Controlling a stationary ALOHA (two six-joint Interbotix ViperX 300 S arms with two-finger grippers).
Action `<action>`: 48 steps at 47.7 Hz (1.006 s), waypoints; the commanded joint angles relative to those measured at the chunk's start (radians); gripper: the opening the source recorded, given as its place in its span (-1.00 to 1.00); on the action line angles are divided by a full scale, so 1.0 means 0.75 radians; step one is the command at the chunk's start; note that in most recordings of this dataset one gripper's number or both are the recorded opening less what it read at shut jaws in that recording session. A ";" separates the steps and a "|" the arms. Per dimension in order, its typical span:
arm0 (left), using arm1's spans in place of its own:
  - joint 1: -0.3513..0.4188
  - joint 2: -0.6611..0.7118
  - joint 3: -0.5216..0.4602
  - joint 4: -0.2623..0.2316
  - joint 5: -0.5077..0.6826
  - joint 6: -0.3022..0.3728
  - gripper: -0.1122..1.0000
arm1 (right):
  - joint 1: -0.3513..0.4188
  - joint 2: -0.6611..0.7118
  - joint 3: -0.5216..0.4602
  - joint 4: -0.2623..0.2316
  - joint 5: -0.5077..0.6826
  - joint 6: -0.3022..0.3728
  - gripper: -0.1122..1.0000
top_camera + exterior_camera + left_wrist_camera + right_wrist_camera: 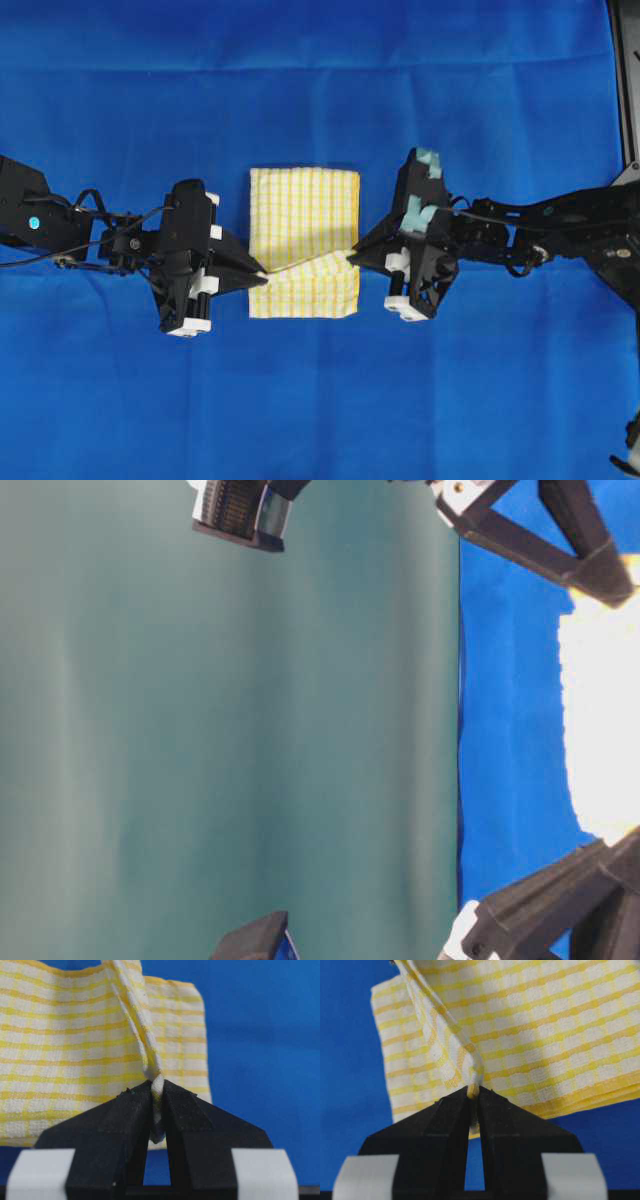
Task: Fold the yellow towel.
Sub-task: 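Lower the folded towel and open both grippers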
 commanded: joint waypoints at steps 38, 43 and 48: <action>-0.016 0.018 -0.084 0.002 0.096 -0.004 -0.46 | 0.039 0.090 -0.104 0.025 0.012 -0.018 -0.39; -0.018 0.016 -0.088 0.004 0.100 -0.002 0.12 | 0.041 0.078 -0.100 0.022 0.016 -0.018 0.18; -0.018 -0.010 -0.090 0.006 0.151 0.002 0.50 | 0.041 0.008 -0.074 0.022 0.018 -0.020 0.54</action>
